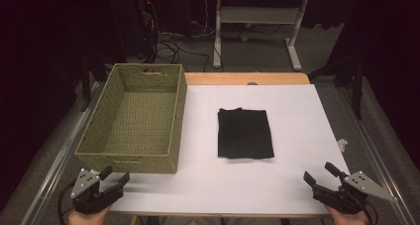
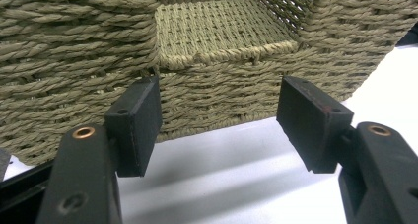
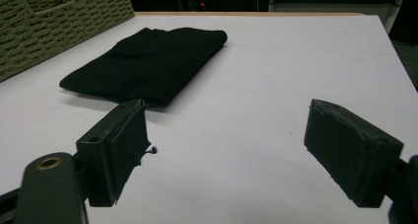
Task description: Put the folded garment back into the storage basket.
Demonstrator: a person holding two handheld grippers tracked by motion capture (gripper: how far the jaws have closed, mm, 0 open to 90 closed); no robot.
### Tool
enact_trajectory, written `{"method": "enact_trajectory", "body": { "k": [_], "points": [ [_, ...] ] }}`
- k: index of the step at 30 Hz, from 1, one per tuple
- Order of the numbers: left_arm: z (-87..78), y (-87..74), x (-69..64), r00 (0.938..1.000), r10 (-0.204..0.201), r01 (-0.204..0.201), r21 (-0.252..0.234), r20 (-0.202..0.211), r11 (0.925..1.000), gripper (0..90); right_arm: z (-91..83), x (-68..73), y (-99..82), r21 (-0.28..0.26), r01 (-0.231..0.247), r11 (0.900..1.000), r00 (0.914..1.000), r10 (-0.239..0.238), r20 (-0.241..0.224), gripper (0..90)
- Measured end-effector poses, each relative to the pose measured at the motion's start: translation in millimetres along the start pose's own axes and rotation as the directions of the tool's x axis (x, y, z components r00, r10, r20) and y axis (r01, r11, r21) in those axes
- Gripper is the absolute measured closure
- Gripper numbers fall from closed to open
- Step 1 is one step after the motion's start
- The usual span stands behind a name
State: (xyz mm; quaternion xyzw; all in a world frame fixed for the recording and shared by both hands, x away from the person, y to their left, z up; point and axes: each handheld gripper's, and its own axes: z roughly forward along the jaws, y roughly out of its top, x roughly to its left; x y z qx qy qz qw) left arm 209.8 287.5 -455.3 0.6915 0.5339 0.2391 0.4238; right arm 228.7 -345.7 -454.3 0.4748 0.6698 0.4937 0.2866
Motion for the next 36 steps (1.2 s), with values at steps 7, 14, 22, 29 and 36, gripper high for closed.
{"method": "enact_trajectory", "body": {
  "k": [7, 14, 22, 29, 36],
  "points": [
    [-0.2, 0.1, -0.9, 1.0, 0.005, -0.005, -0.004, -0.008, 1.0, 30.8, 1.2, 0.2, -0.4, 0.008, 0.001, 1.0, 1.0, -0.001, 0.006, 17.8],
    [-0.6, 0.2, -2.6, 0.9998, 0.018, -0.018, -0.007, -0.012, 0.9998, 30.9, 1.5, 0.6, -0.4, 0.011, 0.001, 0.9999, 1.0, -0.001, 0.004, 18.2],
    [-2.4, 1.3, -5.1, 0.9993, 0.028, -0.028, -0.013, -0.023, 0.9995, 30.8, 2.1, 1.5, -0.6, 0.017, 0.024, 0.9996, 0.9997, -0.024, 0.002, 19.6],
    [-5.3, 2.4, -8.5, 0.9995, 0.031, -0.031, -0.02, -0.001, 0.9993, 30.8, 3.1, 2.5, -0.6, 0.026, 0.028, 0.9993, 0.9996, -0.028, -0.002, 19.6],
    [-6.3, 4.5, -13.2, 0.9989, 0.044, -0.043, -0.03, 0.016, 0.9986, 30.9, 4.0, 4.3, -0.5, 0.03, 0.036, 0.9989, 0.9993, -0.035, -0.007, 19.6]
  ]
}}
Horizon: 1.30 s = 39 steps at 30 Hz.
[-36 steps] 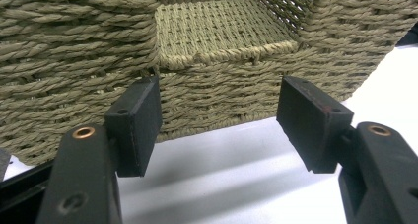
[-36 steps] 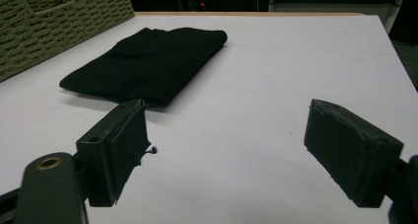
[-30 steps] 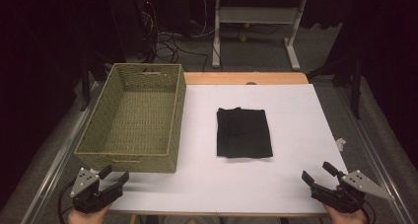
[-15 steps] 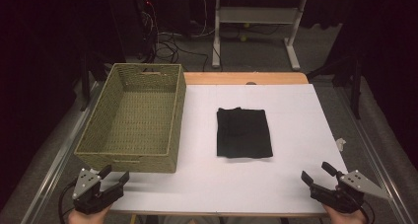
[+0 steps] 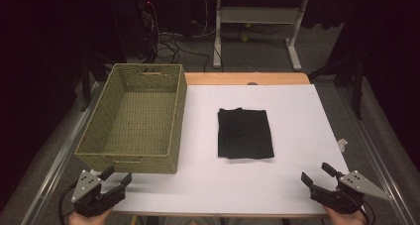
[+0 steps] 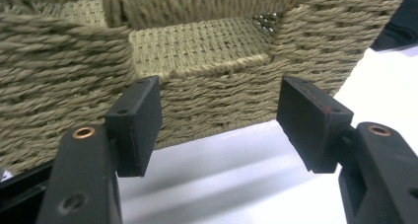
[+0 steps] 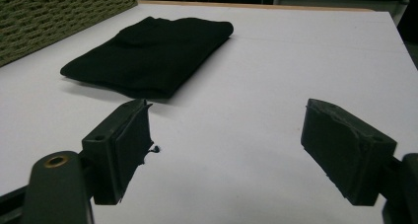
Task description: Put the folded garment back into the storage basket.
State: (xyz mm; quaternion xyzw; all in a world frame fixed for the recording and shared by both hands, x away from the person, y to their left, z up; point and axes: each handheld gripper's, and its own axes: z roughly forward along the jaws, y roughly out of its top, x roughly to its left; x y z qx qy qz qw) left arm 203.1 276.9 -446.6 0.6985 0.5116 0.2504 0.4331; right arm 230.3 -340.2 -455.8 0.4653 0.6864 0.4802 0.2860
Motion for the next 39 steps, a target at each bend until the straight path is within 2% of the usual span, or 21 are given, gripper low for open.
{"method": "enact_trajectory", "body": {
  "k": [8, 12, 17, 25, 32, 34, 39],
  "points": [
    [1.0, 3.2, -5.2, 0.9998, 0.016, -0.016, -0.003, 0.012, 0.9999, 30.9, 1.0, 1.1, 0.3, 0.003, 0.008, 1.0, 1.0, -0.008, -0.004, 19.9],
    [1.1, 6.1, -12.7, 0.9987, 0.05, -0.05, -0.008, 0.014, 0.9987, 30.9, 0.7, 1.6, 0.3, 0.006, 0.009, 0.9999, 0.9999, -0.009, -0.006, 20.1],
    [2.9, 7.8, -18.4, 0.9977, 0.054, -0.054, -0.012, 0.042, 0.9985, 30.9, 0.9, 1.9, 0.4, 0.008, 0.013, 0.9999, 0.9999, -0.013, -0.005, 20.3],
    [4.0, 10.4, -22.5, 0.9962, 0.071, -0.07, -0.021, 0.051, 0.9973, 31.1, 0.3, 2.7, 0.5, 0.006, 0.017, 0.9998, 0.9999, -0.017, -0.003, 20.6],
    [6.2, 13.5, -30.0, 0.9924, 0.102, -0.101, -0.017, 0.069, 0.9947, 31.1, 0.2, 2.7, 0.5, 0.005, 0.018, 0.9998, 0.9998, -0.018, -0.006, 20.7],
    [8.7, 14.2, -34.4, 0.9895, 0.125, -0.125, -0.004, 0.071, 0.9921, 31.0, 0.4, 3.0, 0.5, 0.008, 0.022, 0.9997, 0.9997, -0.022, -0.007, 20.7],
    [9.5, 16.8, -37.8, 0.9883, 0.129, -0.128, -0.012, 0.081, 0.9917, 31.0, 0.5, 3.2, 0.5, 0.009, 0.024, 0.9997, 0.9997, -0.024, -0.009, 20.7]
  ]
}}
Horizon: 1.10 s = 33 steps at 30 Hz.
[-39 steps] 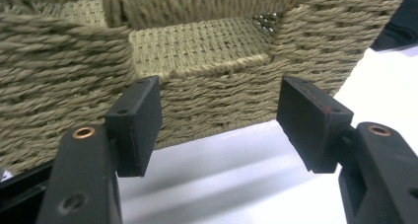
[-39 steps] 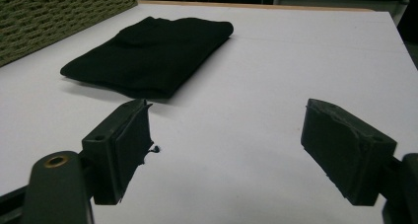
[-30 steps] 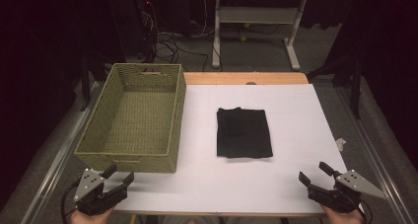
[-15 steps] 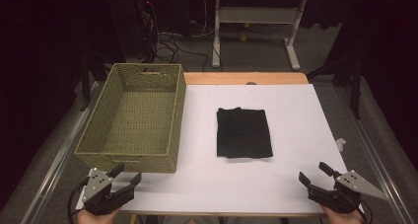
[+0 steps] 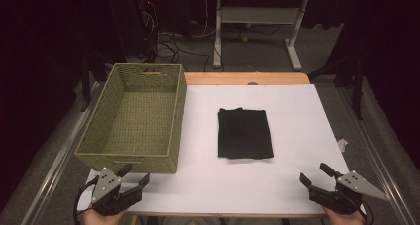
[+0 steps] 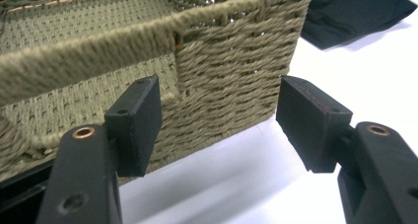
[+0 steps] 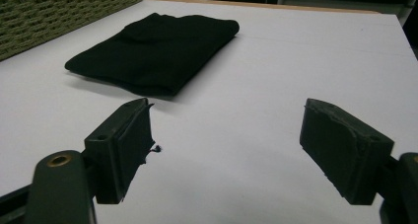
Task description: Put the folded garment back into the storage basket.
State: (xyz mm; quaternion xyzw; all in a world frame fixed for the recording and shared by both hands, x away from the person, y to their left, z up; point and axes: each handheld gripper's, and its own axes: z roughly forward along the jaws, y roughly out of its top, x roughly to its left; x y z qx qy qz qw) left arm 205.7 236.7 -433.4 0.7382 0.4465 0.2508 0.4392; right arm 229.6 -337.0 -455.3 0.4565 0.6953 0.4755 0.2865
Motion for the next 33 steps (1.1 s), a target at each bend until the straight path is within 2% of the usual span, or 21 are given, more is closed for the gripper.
{"method": "enact_trajectory", "body": {
  "k": [14, 33],
  "points": [
    [5.0, 6.8, -6.8, 0.9992, 0.022, -0.022, 0.002, 0.034, 0.9997, 31.2, 0.6, 0.2, 0.0, 0.005, -0.001, 1.0, 1.0, 0.001, -0.003, 20.7],
    [17.0, 16.9, -23.8, 0.9953, 0.047, -0.047, -0.01, 0.085, 0.9989, 31.2, 0.0, -0.2, 0.0, 0.001, -0.001, 1.0, 1.0, 0.001, -0.007, 20.7]
  ]
}}
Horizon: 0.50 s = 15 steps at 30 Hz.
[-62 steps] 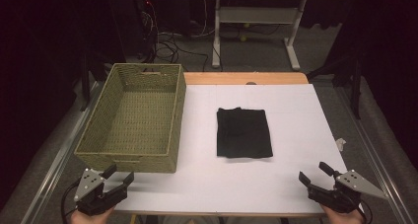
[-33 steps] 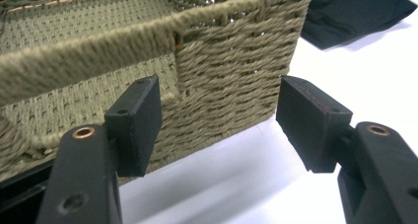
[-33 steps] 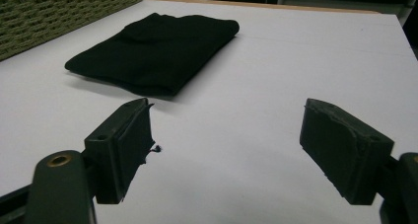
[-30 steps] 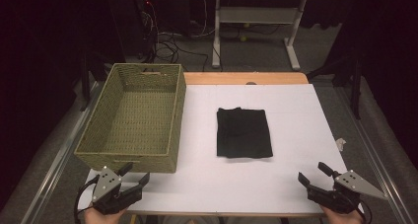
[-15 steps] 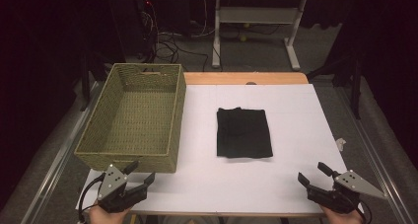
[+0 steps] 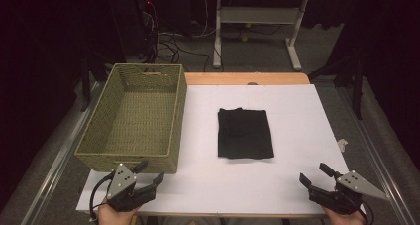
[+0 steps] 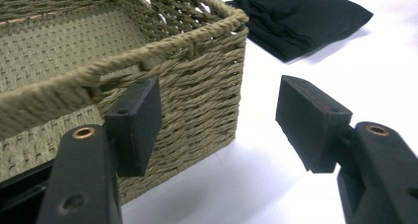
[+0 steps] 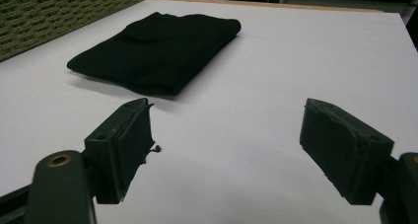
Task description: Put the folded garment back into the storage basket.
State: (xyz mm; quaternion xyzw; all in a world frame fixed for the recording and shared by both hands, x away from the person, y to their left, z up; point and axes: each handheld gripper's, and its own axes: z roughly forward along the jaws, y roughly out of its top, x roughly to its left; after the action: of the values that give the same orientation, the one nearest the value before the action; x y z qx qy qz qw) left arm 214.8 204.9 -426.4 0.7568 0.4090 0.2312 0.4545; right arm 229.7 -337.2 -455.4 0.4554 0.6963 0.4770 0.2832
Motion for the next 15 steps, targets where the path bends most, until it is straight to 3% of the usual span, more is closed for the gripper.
{"method": "enact_trajectory", "body": {
  "k": [15],
  "points": [
    [7.2, 3.6, -8.7, 0.9996, 0.003, -0.003, 0.003, 0.027, 1.0, 31.1, -0.1, 0.2, 0.1, -0.003, 0.002, 1.0, 1.0, -0.002, -0.005, 20.8]
  ]
}}
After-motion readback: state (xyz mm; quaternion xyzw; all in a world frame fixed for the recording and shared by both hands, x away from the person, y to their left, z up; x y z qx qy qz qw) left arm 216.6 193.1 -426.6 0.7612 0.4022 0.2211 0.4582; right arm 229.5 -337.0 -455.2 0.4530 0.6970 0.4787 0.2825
